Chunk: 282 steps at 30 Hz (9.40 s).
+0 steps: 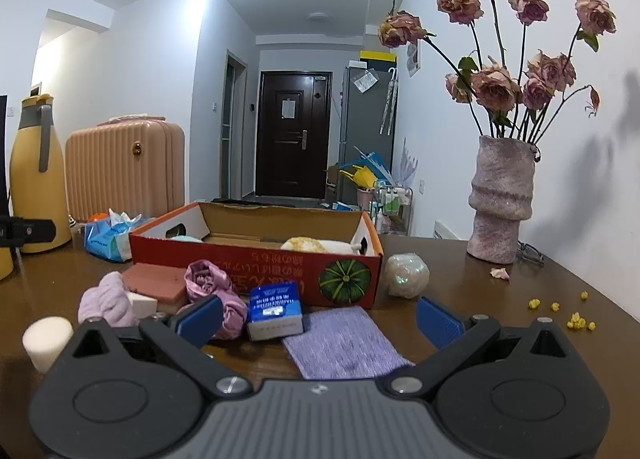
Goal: Organize soft objects
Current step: 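Withdraw both tools from the box back toward the table items, then grasp the white round sponge with the left tool, then grasp the lilac mesh pouch with the right tool and lift it while the left tool holds the sponge, then carry the white sponge and lilac pouch over the cardboard box with both tools, then open both tools to drop the sponge and pouch into the box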
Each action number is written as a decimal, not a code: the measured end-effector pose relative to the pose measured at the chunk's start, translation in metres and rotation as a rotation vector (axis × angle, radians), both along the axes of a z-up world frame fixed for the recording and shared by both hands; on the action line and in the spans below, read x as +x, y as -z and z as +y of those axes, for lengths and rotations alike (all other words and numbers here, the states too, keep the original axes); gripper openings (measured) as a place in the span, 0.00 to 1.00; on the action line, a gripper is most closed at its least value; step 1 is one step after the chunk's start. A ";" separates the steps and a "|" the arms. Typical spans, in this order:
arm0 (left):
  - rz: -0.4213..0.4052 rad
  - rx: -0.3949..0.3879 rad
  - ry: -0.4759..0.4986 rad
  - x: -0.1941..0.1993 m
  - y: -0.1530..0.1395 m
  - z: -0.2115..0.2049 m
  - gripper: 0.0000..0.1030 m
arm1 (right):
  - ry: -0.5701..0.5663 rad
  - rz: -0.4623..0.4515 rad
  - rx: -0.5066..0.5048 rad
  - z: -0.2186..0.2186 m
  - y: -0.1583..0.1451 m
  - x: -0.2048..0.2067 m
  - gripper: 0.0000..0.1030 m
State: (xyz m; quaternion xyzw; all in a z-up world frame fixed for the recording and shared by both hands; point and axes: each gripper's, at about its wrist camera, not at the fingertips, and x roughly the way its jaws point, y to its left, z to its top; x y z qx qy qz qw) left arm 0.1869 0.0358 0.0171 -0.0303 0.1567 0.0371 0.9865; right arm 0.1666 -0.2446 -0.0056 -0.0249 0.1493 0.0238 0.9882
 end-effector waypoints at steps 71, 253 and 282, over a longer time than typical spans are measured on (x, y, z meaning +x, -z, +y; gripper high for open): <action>0.160 -0.004 0.020 0.010 0.031 0.016 0.56 | 0.015 0.222 -0.024 -0.014 0.034 0.047 1.00; 0.104 0.012 -0.010 0.257 0.020 -0.065 0.56 | -0.086 0.078 -0.065 0.048 0.019 0.249 0.32; 0.110 -0.007 -0.015 0.255 0.024 -0.060 1.00 | -0.055 0.082 -0.016 0.043 0.022 0.248 0.96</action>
